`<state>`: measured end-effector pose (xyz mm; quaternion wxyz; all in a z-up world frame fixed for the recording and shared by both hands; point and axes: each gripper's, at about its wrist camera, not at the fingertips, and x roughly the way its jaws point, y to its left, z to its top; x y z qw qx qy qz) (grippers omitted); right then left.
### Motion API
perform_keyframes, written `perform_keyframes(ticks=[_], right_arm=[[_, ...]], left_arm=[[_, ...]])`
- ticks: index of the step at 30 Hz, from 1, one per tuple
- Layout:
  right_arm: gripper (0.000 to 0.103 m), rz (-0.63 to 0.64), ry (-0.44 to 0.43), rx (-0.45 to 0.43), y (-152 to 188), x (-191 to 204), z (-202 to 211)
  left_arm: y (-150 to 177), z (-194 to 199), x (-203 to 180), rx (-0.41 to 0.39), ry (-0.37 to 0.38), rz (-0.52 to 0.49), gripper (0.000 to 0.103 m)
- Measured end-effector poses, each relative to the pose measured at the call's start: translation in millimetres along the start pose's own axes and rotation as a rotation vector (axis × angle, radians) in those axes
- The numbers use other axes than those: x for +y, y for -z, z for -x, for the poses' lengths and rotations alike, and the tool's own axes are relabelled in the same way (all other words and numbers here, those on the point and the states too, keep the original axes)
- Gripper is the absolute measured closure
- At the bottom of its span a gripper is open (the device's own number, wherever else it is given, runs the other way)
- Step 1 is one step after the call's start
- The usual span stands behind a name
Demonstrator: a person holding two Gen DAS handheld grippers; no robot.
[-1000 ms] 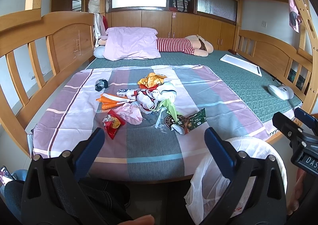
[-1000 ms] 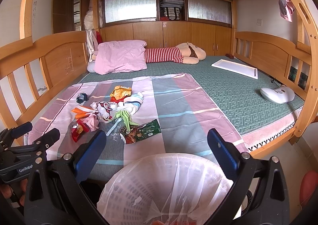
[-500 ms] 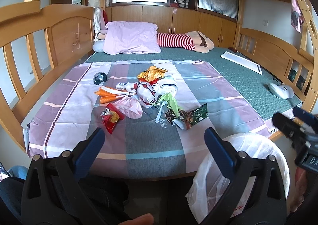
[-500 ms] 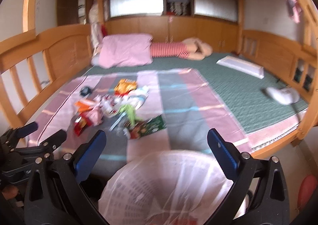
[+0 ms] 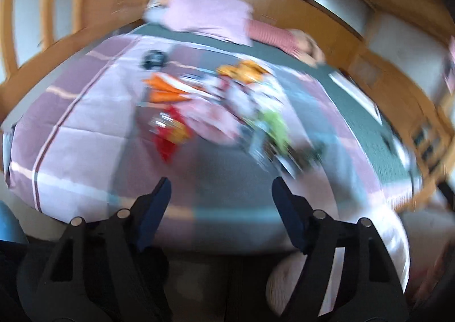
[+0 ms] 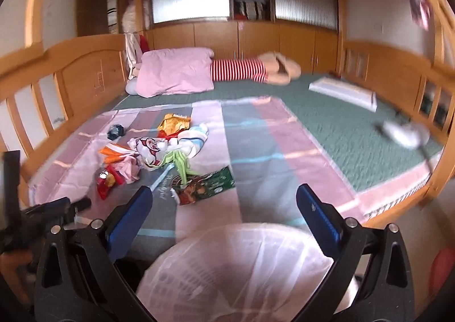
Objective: Collect trash
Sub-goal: 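Reach the right tool to the green snack bag and close on it, then drop the green snack bag into the wastebasket while the left tool grasps the red chip bag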
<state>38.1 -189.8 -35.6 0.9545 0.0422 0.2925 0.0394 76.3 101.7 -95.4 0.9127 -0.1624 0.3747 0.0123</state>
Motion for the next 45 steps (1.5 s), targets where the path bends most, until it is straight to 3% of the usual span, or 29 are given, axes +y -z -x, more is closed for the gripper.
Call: perform_keyframes(ticks=[2,4,6,8,11,14,16,19,21,23,24,28,29,30,32,34,40,45], right_arm=[[0.027,-0.024,0.018,0.021,-1.7,-5.9,-6.3],[0.035,-0.041,0.018,0.07,-3.2,-11.0,-19.8],[0.035,-0.057,0.012,0.106,-3.4,-13.2,-32.0],[0.035,-0.068,0.007,0.15,-5.2,-13.1,-48.0],[0.035,-0.11,-0.064,0.269,-11.0,-6.0,-85.8],[0.035,-0.164,-0.13,0.358,-13.7,2.9,-119.3],[0.035,-0.177,-0.133,0.397,-16.1,12.0,-143.3],[0.035,-0.241,-0.124,0.447,-22.4,15.2,-181.5],[0.034,-0.304,-0.129,0.516,-22.9,15.1,-213.3],[0.034,-0.333,-0.105,0.57,-20.8,15.6,-236.6],[0.034,-0.362,-0.09,0.606,-17.6,14.1,-250.2],[0.038,-0.397,-0.045,0.69,-6.9,14.0,-284.4],[0.054,-0.39,-0.03,0.701,-4.1,14.1,-290.6],[0.061,-0.385,-0.03,0.715,-0.9,14.3,-295.1],[0.083,-0.391,-0.053,0.709,1.1,14.9,-295.7],[0.09,-0.364,-0.056,0.674,-3.2,17.6,-287.2],[0.092,-0.322,-0.148,0.523,-26.1,16.2,-228.2],[0.092,-0.245,-0.237,0.307,-44.6,1.5,-133.8]], left_arm=[[-26.0,-18.3,30.2,0.009,-0.018,0.101,0.029],[-48.6,-44.4,58.2,0.05,-0.028,0.185,0.028],[-62.5,-68.4,76.7,0.098,-0.047,0.257,0.019],[-71.8,-93.3,83.5,0.15,-0.02,0.283,0.017],[-73.3,-123.9,86.5,0.212,-0.015,0.285,0.016],[-62.8,-145.4,91.0,0.283,0.048,0.366,0.016],[-60.6,-158.7,89.1,0.311,0.012,0.339,0.018],[-56.3,-168.1,82.2,0.318,-0.036,0.265,0.031],[-55.3,-168.2,77.4,0.308,-0.035,0.205,0.059],[-54.3,-168.0,77.7,0.317,-0.002,0.211,0.069],[-53.3,-167.0,78.5,0.317,0.006,0.216,0.08],[-49.5,-158.8,91.1,0.309,0.071,0.303,0.083],[-49.1,-154.8,94.9,0.296,0.078,0.324,0.084],[-48.5,-151.3,96.8,0.286,0.08,0.334,0.084],[-47.7,-142.9,100.2,0.259,0.083,0.348,0.084],[-46.9,-132.6,102.8,0.226,0.077,0.356,0.084],[-45.3,-95.2,94.3,0.1,0.079,0.296,0.084],[-34.0,-78.6,77.3,0.077,0.125,0.228,0.084]])
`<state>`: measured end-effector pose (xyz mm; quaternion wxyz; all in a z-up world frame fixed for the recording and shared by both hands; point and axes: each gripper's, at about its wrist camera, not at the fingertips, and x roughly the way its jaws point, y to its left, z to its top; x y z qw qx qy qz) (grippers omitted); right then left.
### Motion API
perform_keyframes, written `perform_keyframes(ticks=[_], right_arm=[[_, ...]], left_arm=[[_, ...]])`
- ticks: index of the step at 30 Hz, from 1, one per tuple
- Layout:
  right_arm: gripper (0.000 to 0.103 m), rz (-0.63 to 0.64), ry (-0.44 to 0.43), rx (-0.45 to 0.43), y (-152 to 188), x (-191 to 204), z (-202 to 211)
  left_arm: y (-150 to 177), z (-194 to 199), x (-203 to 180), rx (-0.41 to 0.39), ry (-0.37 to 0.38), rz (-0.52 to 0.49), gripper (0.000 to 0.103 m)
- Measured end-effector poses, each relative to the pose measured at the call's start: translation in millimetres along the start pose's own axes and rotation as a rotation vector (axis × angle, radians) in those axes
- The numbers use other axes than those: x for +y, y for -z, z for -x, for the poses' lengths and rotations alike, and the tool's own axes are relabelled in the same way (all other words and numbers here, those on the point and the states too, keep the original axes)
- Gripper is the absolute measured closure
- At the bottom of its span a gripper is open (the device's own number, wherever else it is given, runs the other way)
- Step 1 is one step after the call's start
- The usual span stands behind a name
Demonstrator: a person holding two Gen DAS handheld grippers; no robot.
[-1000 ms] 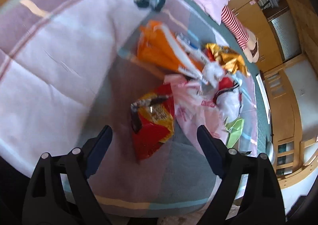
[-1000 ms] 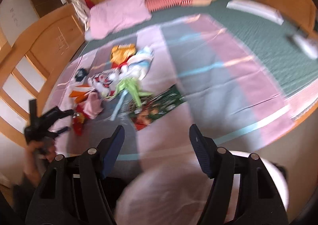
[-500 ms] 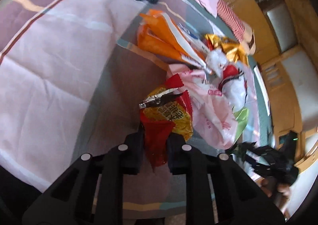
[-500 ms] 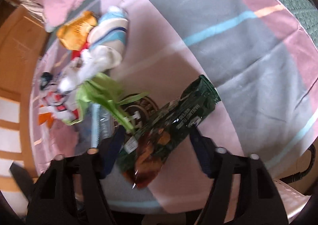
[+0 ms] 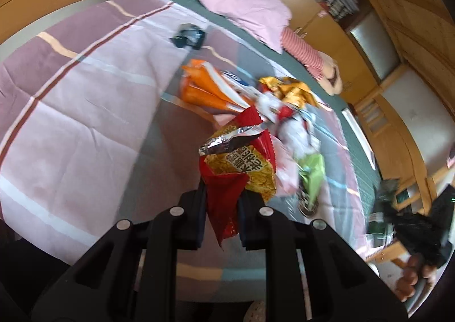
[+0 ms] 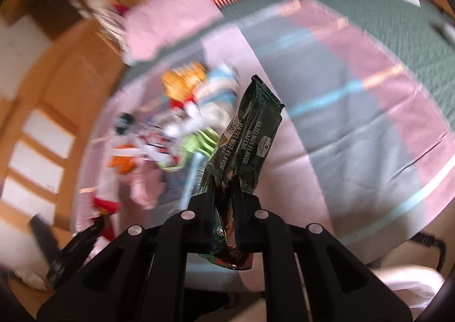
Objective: Collect trash
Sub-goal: 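Drop the green snack bag into the wastebasket while the left tool grasps the red chip bag, then open the left tool over the wastebasket to drop the red chip bag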
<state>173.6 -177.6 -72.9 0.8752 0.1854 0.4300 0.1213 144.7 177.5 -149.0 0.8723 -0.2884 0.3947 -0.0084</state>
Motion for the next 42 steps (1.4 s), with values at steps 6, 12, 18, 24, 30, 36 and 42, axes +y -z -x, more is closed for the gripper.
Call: perform_keyframes(ticks=[6,12,18,24,30,36,42], right_arm=[[0.092,0.128,0.023,-0.077,44.2,-16.4,92.9],[0.09,0.185,0.219,0.142,101.6,-44.6,87.9],[0.049,0.13,0.233,0.109,108.2,-54.7,101.6],[0.044,0.032,0.192,-0.173,83.1,-53.2,170.0],[0.043,-0.024,0.16,-0.339,83.0,-63.8,212.8],[0.042,-0.05,0.148,-0.373,79.3,-69.8,225.1],[0.04,-0.05,0.14,-0.361,80.4,-66.7,220.6]], left_arm=[[19.9,11.0,-15.7,0.0,0.072,-0.069,0.084],[32.8,17.4,-28.6,-0.002,0.136,-0.118,0.084],[44.7,22.0,-36.1,-0.001,0.176,-0.146,0.084],[69.3,33.3,-66.0,0.015,0.289,-0.17,0.084],[122.5,51.3,-162.5,0.126,0.496,-0.465,0.084],[195.0,38.8,-223.8,0.291,0.537,-0.764,0.065],[184.4,42.9,-214.1,0.177,0.424,-0.757,0.017]])
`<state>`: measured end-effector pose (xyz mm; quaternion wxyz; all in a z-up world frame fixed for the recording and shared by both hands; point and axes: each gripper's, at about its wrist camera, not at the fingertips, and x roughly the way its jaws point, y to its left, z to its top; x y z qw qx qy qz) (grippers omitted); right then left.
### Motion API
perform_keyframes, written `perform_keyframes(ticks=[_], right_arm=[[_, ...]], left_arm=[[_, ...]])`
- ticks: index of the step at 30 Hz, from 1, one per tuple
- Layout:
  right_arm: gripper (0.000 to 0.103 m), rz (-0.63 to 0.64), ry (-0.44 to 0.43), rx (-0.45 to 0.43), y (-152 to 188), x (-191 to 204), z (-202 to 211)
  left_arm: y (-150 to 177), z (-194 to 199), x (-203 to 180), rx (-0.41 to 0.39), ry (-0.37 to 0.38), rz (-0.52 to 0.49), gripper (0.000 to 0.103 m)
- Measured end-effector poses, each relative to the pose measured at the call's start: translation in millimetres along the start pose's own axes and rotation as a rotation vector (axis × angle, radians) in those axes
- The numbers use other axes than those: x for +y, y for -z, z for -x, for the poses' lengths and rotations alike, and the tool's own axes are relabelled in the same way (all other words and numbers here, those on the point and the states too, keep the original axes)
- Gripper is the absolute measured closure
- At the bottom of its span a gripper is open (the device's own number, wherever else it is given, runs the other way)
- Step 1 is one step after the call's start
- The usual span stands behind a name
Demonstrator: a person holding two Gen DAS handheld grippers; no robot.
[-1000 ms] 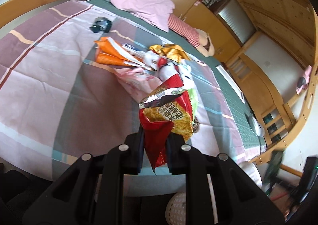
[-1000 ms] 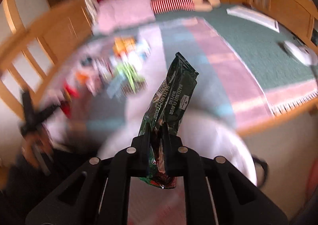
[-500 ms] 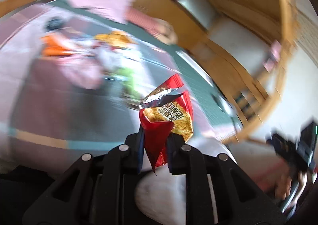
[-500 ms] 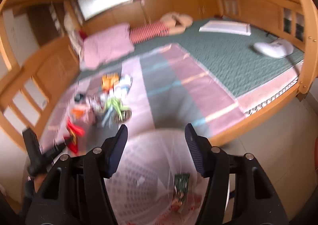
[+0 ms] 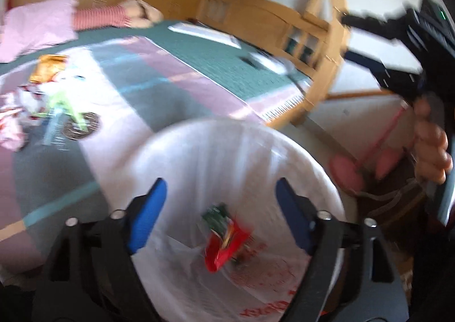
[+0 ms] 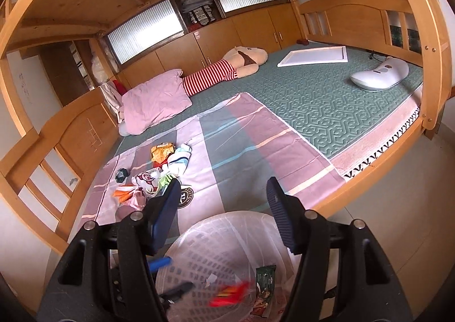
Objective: Collect trash
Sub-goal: 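Open the left tool over the wastebasket to drop the red chip bag, then move both tools back over the bed toward the remaining trash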
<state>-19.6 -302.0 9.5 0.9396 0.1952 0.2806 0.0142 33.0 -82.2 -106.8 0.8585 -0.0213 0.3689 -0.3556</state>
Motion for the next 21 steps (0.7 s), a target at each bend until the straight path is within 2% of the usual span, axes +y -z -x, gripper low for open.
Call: perform_keyframes(ticks=[3,6,8,11,15,21], right_arm=[[0.039,0.015,0.002,0.009,0.5,4.5,-4.5],[0.037,0.035,0.009,0.029,4.1,11.6,-11.0],[0.037,0.052,0.013,0.047,6.4,17.2,-16.9],[0.037,0.063,0.002,0.057,7.5,23.6,-20.9],[0.037,0.075,0.002,0.071,7.3,30.1,-26.0],[0.037,0.105,0.015,0.139,11.9,48.2,-51.2]], left_arm=[[-5.2,15.2,23.0,-0.069,-0.113,0.074,0.015],[-13.7,31.8,46.8,-0.126,-0.273,0.129,0.014],[-17.9,40.6,67.0,-0.142,-0.393,0.149,0.014],[-20.7,56.7,94.3,-0.158,-0.518,0.181,0.014],[-26.7,67.8,137.3,-0.153,-0.597,0.255,0.012],[-31.6,74.5,180.1,-0.116,-0.708,0.318,0.008]])
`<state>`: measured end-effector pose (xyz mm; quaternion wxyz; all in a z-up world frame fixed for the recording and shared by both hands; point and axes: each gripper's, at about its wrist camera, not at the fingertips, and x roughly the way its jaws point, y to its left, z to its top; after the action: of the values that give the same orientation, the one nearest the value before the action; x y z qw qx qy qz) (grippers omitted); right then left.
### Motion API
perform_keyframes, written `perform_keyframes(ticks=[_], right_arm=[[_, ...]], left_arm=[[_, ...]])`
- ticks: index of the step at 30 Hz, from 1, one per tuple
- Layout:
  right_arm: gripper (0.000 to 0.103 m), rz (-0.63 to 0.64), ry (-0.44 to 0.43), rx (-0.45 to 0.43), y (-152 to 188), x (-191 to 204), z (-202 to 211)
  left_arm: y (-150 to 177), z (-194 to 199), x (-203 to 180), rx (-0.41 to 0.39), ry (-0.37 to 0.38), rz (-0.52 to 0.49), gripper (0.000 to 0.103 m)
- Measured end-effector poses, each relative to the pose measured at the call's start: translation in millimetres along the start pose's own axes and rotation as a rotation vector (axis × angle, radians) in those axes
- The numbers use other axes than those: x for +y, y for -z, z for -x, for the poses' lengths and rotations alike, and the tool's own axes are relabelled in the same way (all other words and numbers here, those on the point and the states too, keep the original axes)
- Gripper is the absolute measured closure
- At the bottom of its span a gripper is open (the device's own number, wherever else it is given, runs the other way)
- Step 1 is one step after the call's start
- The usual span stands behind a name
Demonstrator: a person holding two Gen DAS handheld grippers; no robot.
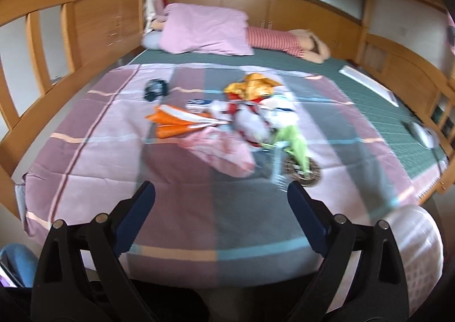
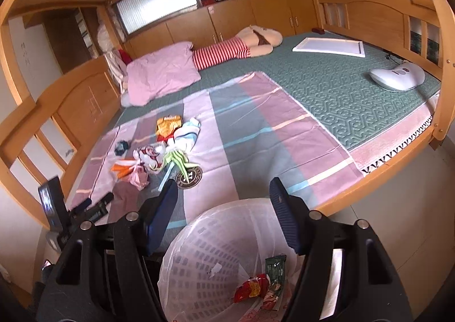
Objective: Collect trash
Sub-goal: 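Move both tools back over the bed toward the remaining trash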
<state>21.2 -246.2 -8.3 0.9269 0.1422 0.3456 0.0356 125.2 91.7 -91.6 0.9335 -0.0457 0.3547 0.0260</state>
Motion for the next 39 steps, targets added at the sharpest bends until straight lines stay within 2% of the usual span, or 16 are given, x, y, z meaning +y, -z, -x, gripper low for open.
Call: perform_keyframes(ticks=[3,7,9,11,12,13,14,15,18,22,23,29,32,39], right_arm=[[0.037,0.009,-0.016,0.048,2.4,12.2,-17.8],[0.037,0.026,-0.014,0.104,5.4,25.5,-41.6],[0.037,0.027,-0.007,0.135,5.4,32.0,-54.5],[0.037,0.026,-0.008,0.16,4.4,39.2,-67.1],[0.037,0.027,-0.008,0.175,4.0,45.3,-75.6],[0.037,0.026,-0.007,0.186,3.7,50.2,-82.4],[0.037,0.021,-0.005,0.196,3.6,54.3,-88.4],[0.037,0.011,-0.007,0.21,3.9,59.9,-95.4],[0.037,0.007,-0.038,0.237,8.7,81.1,-112.0],[0.035,0.063,-0.048,0.274,21.4,109.3,-129.9],[0.032,0.075,-0.046,0.285,25.4,114.9,-135.5],[0.032,0.056,-0.002,0.332,34.5,125.4,-158.4],[0.031,0.064,0.015,0.348,39.5,135.4,-168.6],[0.03,0.1,0.034,0.376,52.2,154.0,-183.8]], left_arm=[[-15.6,-20.2,15.5,0.051,-0.051,0.029,0.007],[-30.2,-42.5,45.5,0.079,-0.077,0.157,0.005],[-27.0,-52.8,57.9,0.073,-0.064,0.201,0.005],[-17.4,-63.2,72.0,0.093,-0.091,0.241,0.005],[-13.4,-67.9,80.0,0.138,-0.113,0.294,0.006],[-10.3,-68.9,90.0,0.148,-0.091,0.369,0.006],[-8.0,-66.5,96.2,0.133,-0.066,0.417,0.006],[-6.5,-63.1,101.6,0.12,-0.074,0.446,0.006],[-4.1,-57.3,103.4,0.101,-0.133,0.435,0.005],[-3.8,-60.3,97.8,0.116,-0.149,0.402,0.005],[-3.0,-60.5,95.4,0.121,-0.161,0.385,0.005],[-2.6,-71.8,90.0,0.181,-0.284,0.315,0.004],[-0.9,-77.3,93.7,0.212,-0.28,0.336,0.004],[1.2,-78.6,97.1,0.228,-0.273,0.356,0.004]])
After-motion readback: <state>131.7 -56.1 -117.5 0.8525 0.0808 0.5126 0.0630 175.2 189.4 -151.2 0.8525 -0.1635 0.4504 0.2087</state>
